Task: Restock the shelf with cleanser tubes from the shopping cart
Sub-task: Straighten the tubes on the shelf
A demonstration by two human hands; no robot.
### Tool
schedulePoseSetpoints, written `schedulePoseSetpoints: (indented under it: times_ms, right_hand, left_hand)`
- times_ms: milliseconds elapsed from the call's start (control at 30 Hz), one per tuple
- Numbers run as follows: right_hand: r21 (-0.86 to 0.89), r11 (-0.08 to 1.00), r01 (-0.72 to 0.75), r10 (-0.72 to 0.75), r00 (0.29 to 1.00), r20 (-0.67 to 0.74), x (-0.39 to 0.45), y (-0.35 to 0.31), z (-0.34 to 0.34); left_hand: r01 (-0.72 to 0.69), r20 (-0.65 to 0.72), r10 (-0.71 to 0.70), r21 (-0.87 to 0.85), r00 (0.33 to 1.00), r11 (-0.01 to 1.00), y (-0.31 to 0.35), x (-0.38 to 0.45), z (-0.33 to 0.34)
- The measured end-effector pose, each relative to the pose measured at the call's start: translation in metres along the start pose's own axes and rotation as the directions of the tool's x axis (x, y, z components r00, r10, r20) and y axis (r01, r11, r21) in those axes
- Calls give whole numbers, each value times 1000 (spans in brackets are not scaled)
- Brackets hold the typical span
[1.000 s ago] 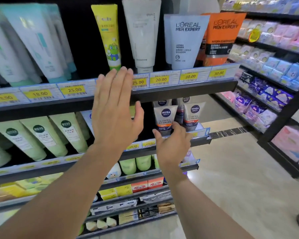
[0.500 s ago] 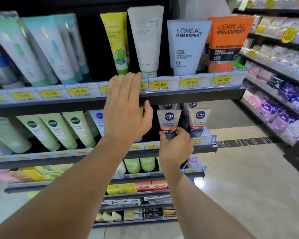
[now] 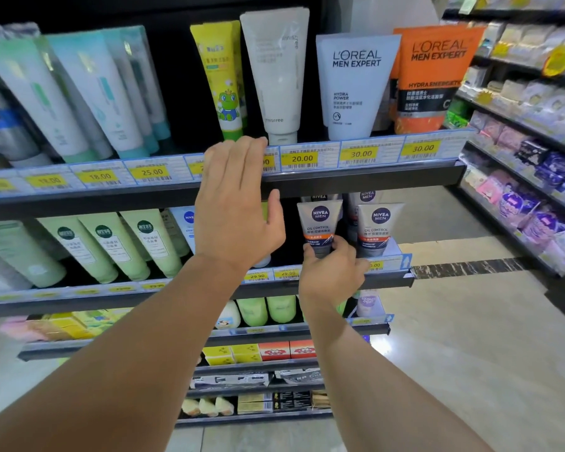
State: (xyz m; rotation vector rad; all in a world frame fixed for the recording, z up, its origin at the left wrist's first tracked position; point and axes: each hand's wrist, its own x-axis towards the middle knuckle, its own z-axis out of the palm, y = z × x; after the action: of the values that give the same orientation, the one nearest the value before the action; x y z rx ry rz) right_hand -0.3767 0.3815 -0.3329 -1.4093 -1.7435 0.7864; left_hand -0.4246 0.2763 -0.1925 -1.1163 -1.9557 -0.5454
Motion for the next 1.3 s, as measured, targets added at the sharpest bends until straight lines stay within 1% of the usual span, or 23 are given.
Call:
schedulePoseSetpoints:
  times_ms: [67, 133, 200, 267, 300, 367, 467, 500, 567, 667, 800, 1033, 1133, 1300]
  right_hand:
    - [14, 1000, 2, -2, 1000, 11, -1, -1, -2]
    - [91, 996, 10, -8, 1000, -14, -3, 0, -7]
    - [215, 975, 45, -23, 995, -101, -4, 6, -21]
    - [287, 955, 82, -18, 976, -219, 2, 17, -39]
    - [280, 957, 83, -5, 964, -266, 8, 23, -48]
    - [182, 982, 44, 13, 954, -300, 24, 32, -61]
    - [-1, 1000, -15, 14, 970, -242, 41, 36, -66]
    - [-44, 999, -22, 12, 976, -217, 44, 37, -66]
    - [-76, 997, -28, 15, 986, -164, 47, 38, -65]
    - [-56, 998, -17, 11, 994, -107, 50, 37, -61]
    - [11, 1000, -21, 22, 995, -96, 55, 34, -59]
    - [55, 997, -57, 61, 995, -77, 59, 32, -54]
    - [47, 996, -77, 80, 995, -65, 59, 35, -51]
    - [0, 998, -60, 60, 997, -54, 62, 40, -44]
  left_hand:
    - [-3, 3, 3, 3, 1000, 1000, -1, 0, -1]
    - [-3, 6, 3, 4, 1000, 1000, 0, 0, -1]
    - [-4, 15, 4, 5, 1000, 1000, 0, -1, -1]
    - [0, 15, 0, 6, 1000, 1000, -1, -1, 0]
    - [2, 13, -2, 5, 1000, 1000, -1, -1, 0]
    - [5, 12, -5, -3, 1000, 1000, 0, -2, 1]
    - [18, 5, -18, -6, 1000, 1000, 2, -1, 2]
    - [19, 1, -19, -4, 1000, 1000, 2, -1, 2]
    - [20, -1, -20, -13, 1000, 1000, 1, -2, 1]
    - [15, -20, -16, -31, 1000, 999, 3, -3, 1]
    - [18, -38, -19, -29, 999, 999, 4, -4, 1]
    - [23, -35, -24, -26, 999, 999, 4, -4, 3]
    - [26, -27, -26, -16, 999, 1000, 4, -4, 3]
    - [17, -20, -17, -10, 1000, 1000, 4, -4, 4]
